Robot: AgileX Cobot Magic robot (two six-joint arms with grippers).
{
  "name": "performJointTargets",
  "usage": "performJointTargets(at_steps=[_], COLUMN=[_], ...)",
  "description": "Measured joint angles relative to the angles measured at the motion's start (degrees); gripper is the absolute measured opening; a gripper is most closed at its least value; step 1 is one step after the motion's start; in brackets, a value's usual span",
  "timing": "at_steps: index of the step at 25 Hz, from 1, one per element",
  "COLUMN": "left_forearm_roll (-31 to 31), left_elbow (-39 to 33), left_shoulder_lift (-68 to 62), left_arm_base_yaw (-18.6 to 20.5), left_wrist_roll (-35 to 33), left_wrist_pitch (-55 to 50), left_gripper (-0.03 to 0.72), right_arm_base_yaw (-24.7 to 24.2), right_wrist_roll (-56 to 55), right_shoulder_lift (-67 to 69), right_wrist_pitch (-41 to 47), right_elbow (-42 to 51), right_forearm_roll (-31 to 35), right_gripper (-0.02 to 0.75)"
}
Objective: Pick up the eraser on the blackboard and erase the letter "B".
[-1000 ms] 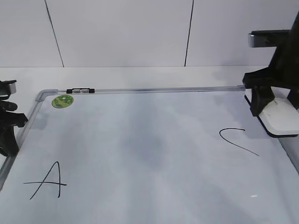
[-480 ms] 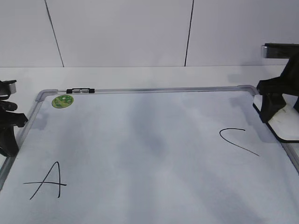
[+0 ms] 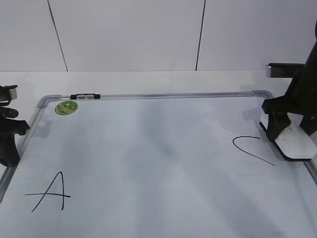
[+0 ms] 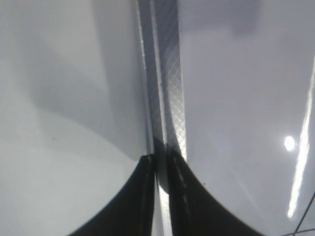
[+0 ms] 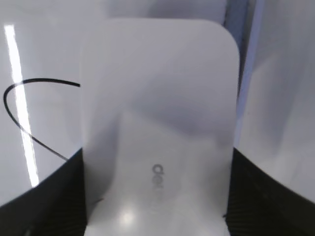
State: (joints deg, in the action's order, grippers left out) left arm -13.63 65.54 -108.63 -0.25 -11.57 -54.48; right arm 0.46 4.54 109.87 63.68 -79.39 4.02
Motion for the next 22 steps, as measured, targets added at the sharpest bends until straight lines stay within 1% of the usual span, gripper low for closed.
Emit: performJointTargets(at_steps=[8, 22], left_forearm_roll=[0.0, 0.0], left_elbow=[0.0, 0.0], left_shoulder_lift=[0.0, 0.0], left_arm_base_yaw=[0.0, 0.0], left_wrist_roll=[0.0, 0.0], left_wrist_pitch=[0.0, 0.0], left_gripper=[0.049, 0.049], right_arm_base_yaw=[0.0, 0.0], right_wrist_roll=[0.0, 0.0], right_shoulder_lift=[0.92, 2.26], right_wrist_pitch=[-2.18, -2.69], right_elbow=[0.0, 0.0], right_forearm_roll=[0.0, -0.22], right_gripper=[0.522, 0.521])
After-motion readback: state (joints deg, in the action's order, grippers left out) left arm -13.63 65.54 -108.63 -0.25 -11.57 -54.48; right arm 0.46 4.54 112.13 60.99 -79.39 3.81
